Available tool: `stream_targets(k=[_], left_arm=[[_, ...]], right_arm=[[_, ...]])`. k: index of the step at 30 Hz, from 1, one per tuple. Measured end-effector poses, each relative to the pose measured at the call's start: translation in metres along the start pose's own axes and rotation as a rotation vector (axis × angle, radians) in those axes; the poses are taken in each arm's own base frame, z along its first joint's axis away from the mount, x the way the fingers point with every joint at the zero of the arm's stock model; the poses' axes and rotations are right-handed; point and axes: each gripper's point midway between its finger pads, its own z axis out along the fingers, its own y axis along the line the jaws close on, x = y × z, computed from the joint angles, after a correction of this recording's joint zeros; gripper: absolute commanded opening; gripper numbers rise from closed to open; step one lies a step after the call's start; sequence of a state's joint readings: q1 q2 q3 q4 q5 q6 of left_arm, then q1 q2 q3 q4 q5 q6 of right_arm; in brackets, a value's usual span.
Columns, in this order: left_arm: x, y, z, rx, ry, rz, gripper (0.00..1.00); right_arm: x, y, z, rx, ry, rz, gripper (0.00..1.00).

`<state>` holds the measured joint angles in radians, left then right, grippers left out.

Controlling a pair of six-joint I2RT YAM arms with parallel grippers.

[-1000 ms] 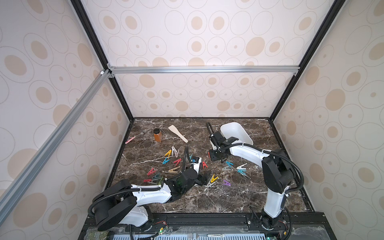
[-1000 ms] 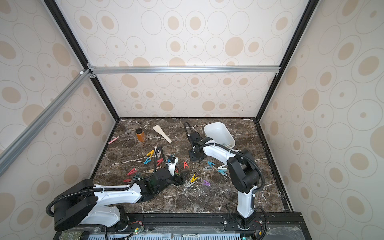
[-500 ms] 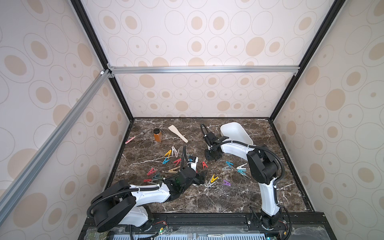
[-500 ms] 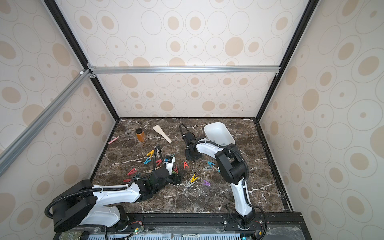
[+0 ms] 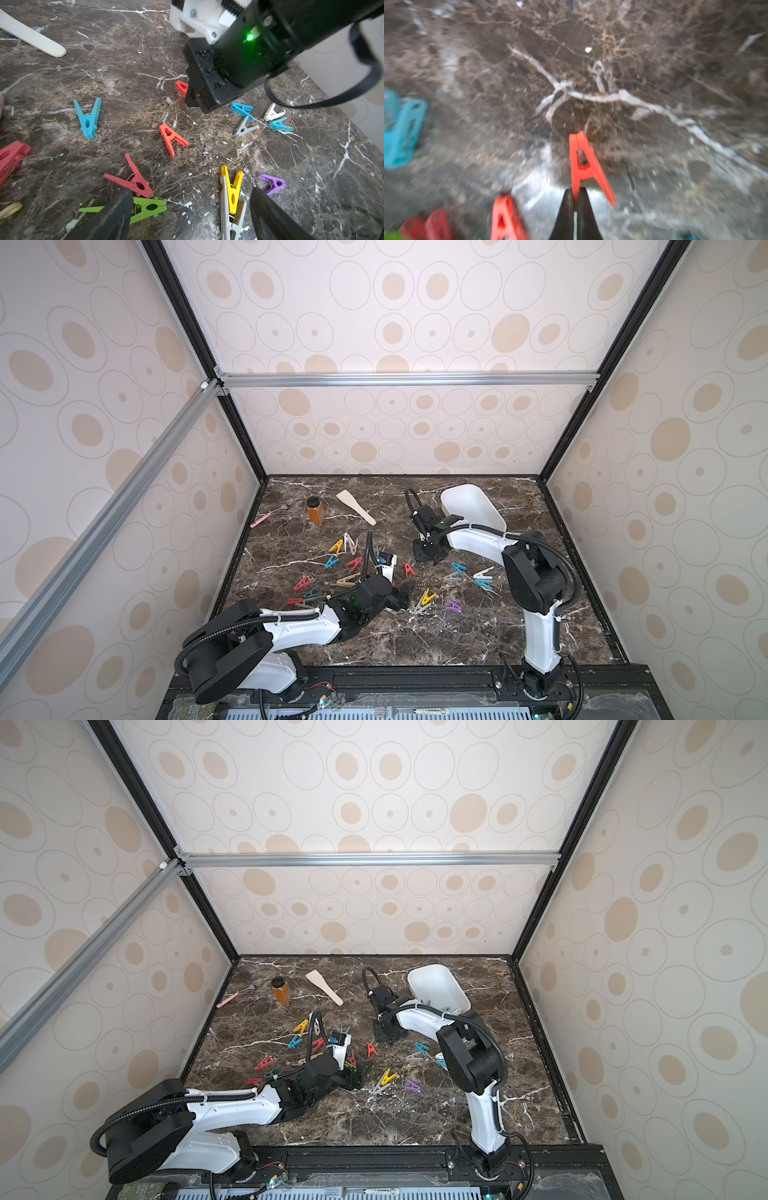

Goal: Put the clothespins into the storage box
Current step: Pick up the clothespin from the center of the board, then place the clothespin in the storage box, then pick up the clothespin from the center of the board.

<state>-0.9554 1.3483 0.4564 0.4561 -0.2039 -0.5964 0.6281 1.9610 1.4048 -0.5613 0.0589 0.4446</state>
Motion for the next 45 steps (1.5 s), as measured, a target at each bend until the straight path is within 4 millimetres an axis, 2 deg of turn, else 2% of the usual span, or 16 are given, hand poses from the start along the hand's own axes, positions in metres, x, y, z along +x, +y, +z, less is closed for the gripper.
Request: stream_targets(k=[3,7,9,12,15,18,22,24,26,28,31,35,39,42,43,45], left_arm=[[-0.009,-0.006,0.001,0.009,-0.016,0.028,0.88],[-0.028,-0.024,0.001,0.049,-0.06,0.074,0.87],[-0.037,-0.036,0.002,0.076,-0.083,0.097,0.87],[-0.046,-0.059,0.008,0.122,-0.11,0.136,0.87],[-0.051,-0.082,0.017,0.166,-0.123,0.168,0.88],[-0.049,-0.099,0.026,0.199,-0.119,0.187,0.88],[-0.038,-0.108,0.037,0.219,-0.092,0.201,0.87],[-0.031,-0.108,0.042,0.219,-0.074,0.207,0.88],[-0.026,-0.107,0.045,0.217,-0.062,0.211,0.88],[-0.025,-0.106,0.045,0.215,-0.059,0.212,0.88],[-0.026,-0.106,0.045,0.212,-0.062,0.211,0.88],[-0.033,-0.104,0.042,0.197,-0.079,0.199,0.88],[-0.054,-0.102,0.025,0.196,-0.135,0.166,0.88],[-0.066,-0.101,0.008,0.215,-0.18,0.146,0.88],[-0.067,-0.1,0.004,0.22,-0.189,0.143,0.88],[-0.06,-0.101,-0.002,0.233,-0.193,0.145,0.88]], right_arm=[[-0.009,0.001,-0.038,-0.036,-0.069,0.001,0.03],[-0.023,-0.005,-0.089,-0.076,-0.175,0.022,0.02],[-0.028,-0.018,-0.107,-0.083,-0.218,0.052,0.01],[-0.034,-0.054,-0.124,-0.06,-0.268,0.126,0.0],[-0.039,-0.096,-0.129,-0.023,-0.304,0.222,0.0],[-0.041,-0.135,-0.123,0.017,-0.312,0.313,0.0],[-0.041,-0.169,-0.108,0.037,-0.293,0.396,0.0],[-0.04,-0.179,-0.095,0.039,-0.267,0.421,0.06],[-0.037,-0.183,-0.081,0.043,-0.234,0.437,0.23],[-0.033,-0.183,-0.072,0.043,-0.206,0.435,0.32],[-0.031,-0.18,-0.071,0.033,-0.192,0.431,0.34],[-0.032,-0.172,-0.083,0.028,-0.212,0.408,0.33],[-0.026,-0.143,-0.107,0.01,-0.247,0.334,0.33],[0.001,-0.115,-0.111,-0.01,-0.228,0.264,0.33],[0.014,-0.111,-0.107,-0.01,-0.205,0.252,0.33],[0.043,-0.116,-0.095,0.02,-0.148,0.258,0.35]])
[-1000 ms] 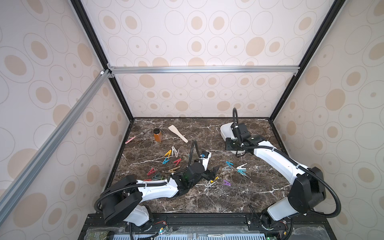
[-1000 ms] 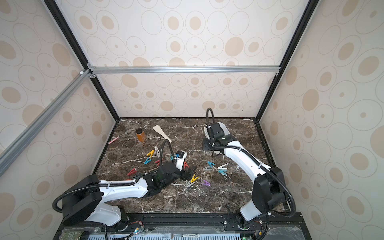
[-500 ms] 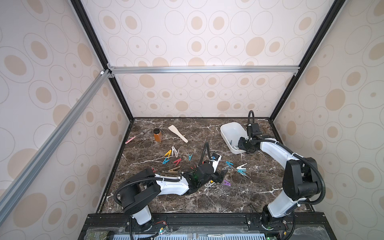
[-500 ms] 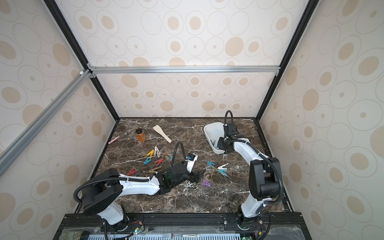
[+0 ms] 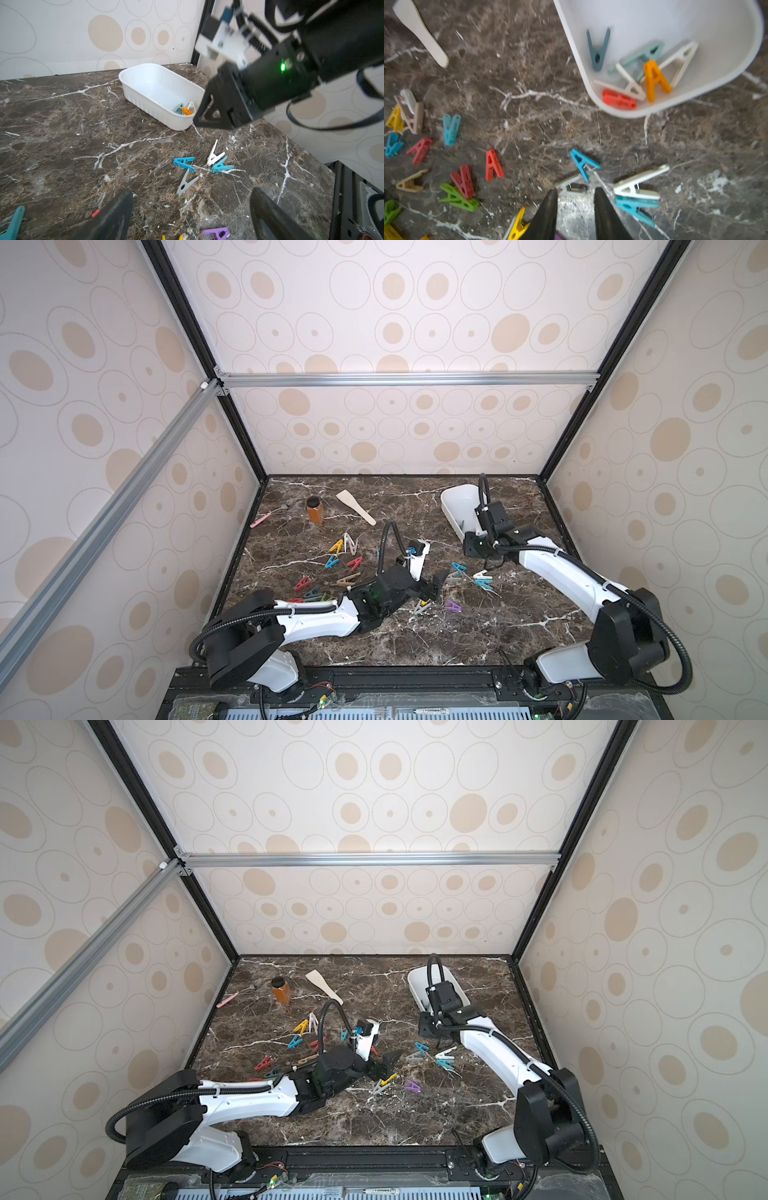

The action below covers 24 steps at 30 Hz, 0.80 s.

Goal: Put the clothespins into the storage box
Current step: Pick up the clothespin from the center of the board.

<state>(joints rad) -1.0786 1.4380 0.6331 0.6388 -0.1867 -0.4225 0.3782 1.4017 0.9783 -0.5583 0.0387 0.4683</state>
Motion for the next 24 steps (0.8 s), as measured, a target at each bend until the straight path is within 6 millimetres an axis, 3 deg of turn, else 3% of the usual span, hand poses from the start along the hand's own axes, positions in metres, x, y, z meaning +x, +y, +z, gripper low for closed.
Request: stream_targets(k=[3,5,12,19,24], left_arm=[[0.019,-0.008,-0.003,0.021,0.037,0.014,0.88],[0.032,-0.015,0.0,0.036,0.064,0.022,0.87],[0.072,-0.032,0.016,0.064,0.15,0.057,0.88],[0.075,-0.04,0.021,0.085,0.154,0.06,0.88],[0.075,-0.041,0.021,0.087,0.151,0.063,0.88]], right_arm=[[0.032,-0.026,0.014,0.072,0.078,0.026,0.41],[0.041,-0.037,0.019,0.096,0.111,0.053,0.45],[0.029,-0.059,0.045,0.133,0.103,0.173,0.47],[0.023,-0.07,0.068,0.164,0.084,0.271,0.43],[0.019,-0.073,0.08,0.172,0.069,0.32,0.26]])
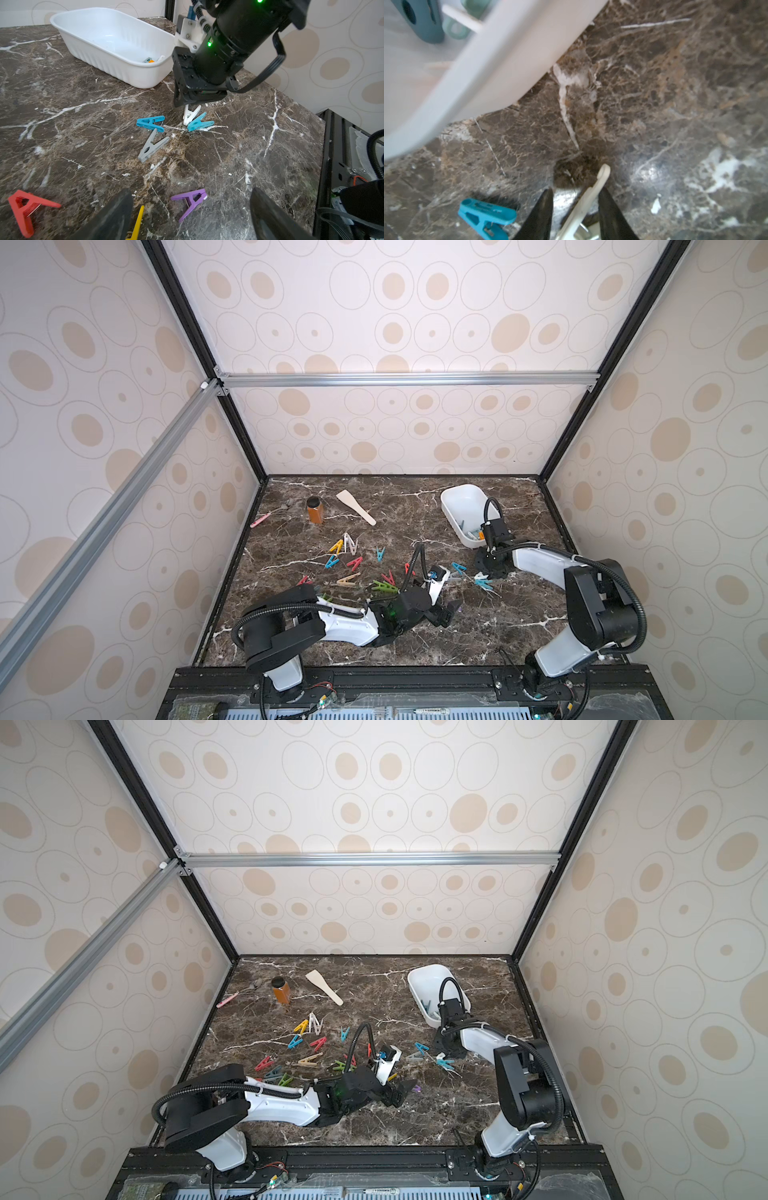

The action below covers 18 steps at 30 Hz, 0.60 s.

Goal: Put the clothespins into the storage box
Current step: Pick up the clothespin from the center of the board.

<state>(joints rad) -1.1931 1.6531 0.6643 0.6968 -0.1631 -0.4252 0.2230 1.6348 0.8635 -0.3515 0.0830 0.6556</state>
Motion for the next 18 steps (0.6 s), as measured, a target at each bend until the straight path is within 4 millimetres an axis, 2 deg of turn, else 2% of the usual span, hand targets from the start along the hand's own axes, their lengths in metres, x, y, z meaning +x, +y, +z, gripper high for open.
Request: stream_targets(k=[6,10,14,18], left_arm=[[-0.001,0.0,0.0,0.0,-0.004,0.0,0.88],[-0.001,0.001,0.0,-0.005,-0.006,-0.002,0.88],[-0.004,0.009,0.001,-0.028,-0.013,-0.022,0.88],[-0.006,0.014,0.003,-0.04,-0.017,-0.034,0.88]], right_arm=[[-0.002,0.005,0.001,-0.02,-0.015,0.015,0.12],[0.014,0.018,-0.011,-0.035,-0.001,-0.055,0.07],[0.024,0.038,-0.046,-0.103,-0.028,-0.142,0.04],[0.009,0.045,-0.082,-0.157,-0.1,-0.16,0.03]])
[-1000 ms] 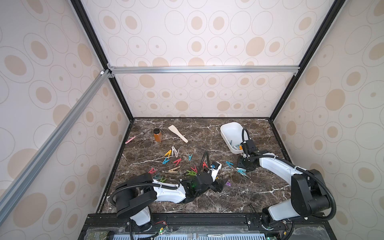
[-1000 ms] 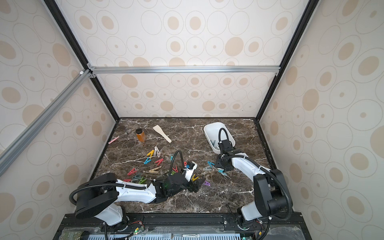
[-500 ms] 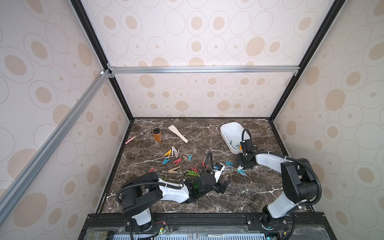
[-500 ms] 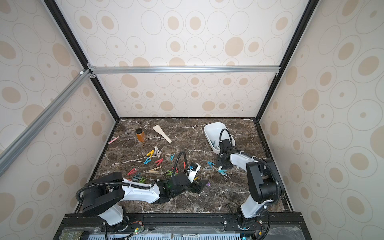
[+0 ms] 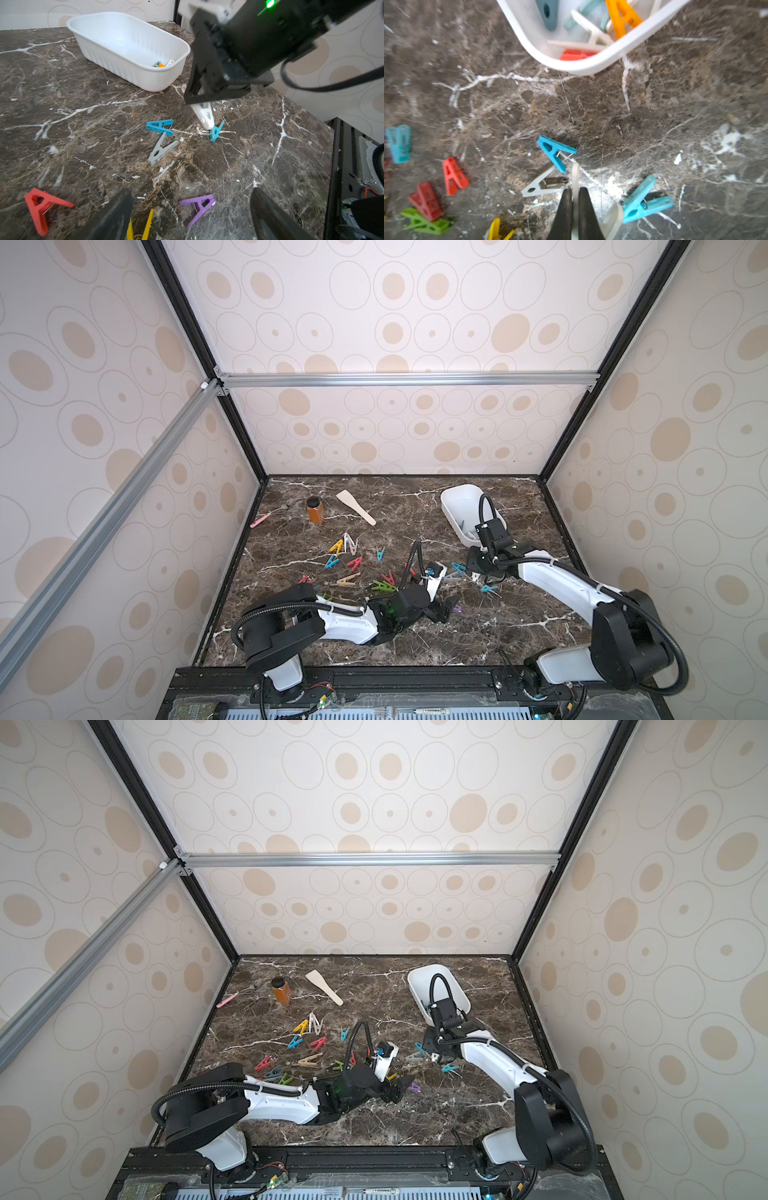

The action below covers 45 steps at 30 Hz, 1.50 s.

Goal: Put the clothespins into the storage box
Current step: Pick up the clothespin from the center of the board, then place the clothespin in the storage box, then pick up the clothespin from the center of the board.

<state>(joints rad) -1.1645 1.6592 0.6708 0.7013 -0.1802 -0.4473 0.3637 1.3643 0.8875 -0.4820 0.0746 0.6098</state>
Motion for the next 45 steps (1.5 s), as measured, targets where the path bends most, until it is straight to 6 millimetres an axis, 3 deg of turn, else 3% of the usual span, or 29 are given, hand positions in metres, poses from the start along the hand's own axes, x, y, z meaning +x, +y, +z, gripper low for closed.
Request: stream_targets(k=[3,6,9,11,13,16,19,22,26,30,32,35,45], left_arm=[[-0.005,-0.01,0.017,0.021,0.001,0.009,0.88],[-0.012,-0.024,0.044,0.044,0.002,0.035,0.89],[-0.014,-0.032,0.064,0.049,0.012,0.069,0.89],[-0.011,-0.032,0.071,0.043,0.025,0.091,0.89],[-0.008,-0.029,0.073,0.035,0.041,0.105,0.89],[-0.006,-0.025,0.073,0.023,0.053,0.112,0.89],[-0.007,-0.017,0.072,0.011,0.056,0.108,0.89],[-0.009,-0.006,0.064,-0.011,0.056,0.097,0.89],[-0.023,0.002,0.041,-0.018,0.019,0.063,0.88],[-0.036,0.005,0.012,0.002,-0.042,0.012,0.88],[-0.035,0.006,0.002,0.01,-0.057,-0.015,0.88],[-0.024,0.006,0.0,0.017,-0.042,-0.038,0.87],[0.01,-0.013,0.011,0.06,0.036,-0.055,0.87]], right_arm=[[-0.029,0.006,-0.018,-0.02,-0.065,-0.002,0.03],[-0.073,0.002,-0.025,-0.017,-0.137,0.047,0.03],[-0.111,-0.005,-0.011,0.01,-0.167,0.093,0.03],[-0.128,-0.008,0.01,0.032,-0.159,0.11,0.04],[-0.132,-0.009,0.031,0.052,-0.133,0.109,0.11],[-0.128,-0.011,0.05,0.075,-0.085,0.09,0.32],[-0.128,-0.011,0.046,0.081,-0.077,0.08,0.37],[-0.13,-0.01,0.027,0.071,-0.105,0.079,0.38],[-0.109,-0.013,-0.011,0.052,-0.148,0.07,0.37],[-0.051,-0.017,-0.024,0.053,-0.094,0.028,0.39],[-0.016,-0.026,-0.016,0.08,-0.022,0.011,0.4],[0.014,-0.043,-0.002,0.136,0.066,0.017,0.41],[0.04,-0.055,0.039,0.193,0.168,0.059,0.37]])
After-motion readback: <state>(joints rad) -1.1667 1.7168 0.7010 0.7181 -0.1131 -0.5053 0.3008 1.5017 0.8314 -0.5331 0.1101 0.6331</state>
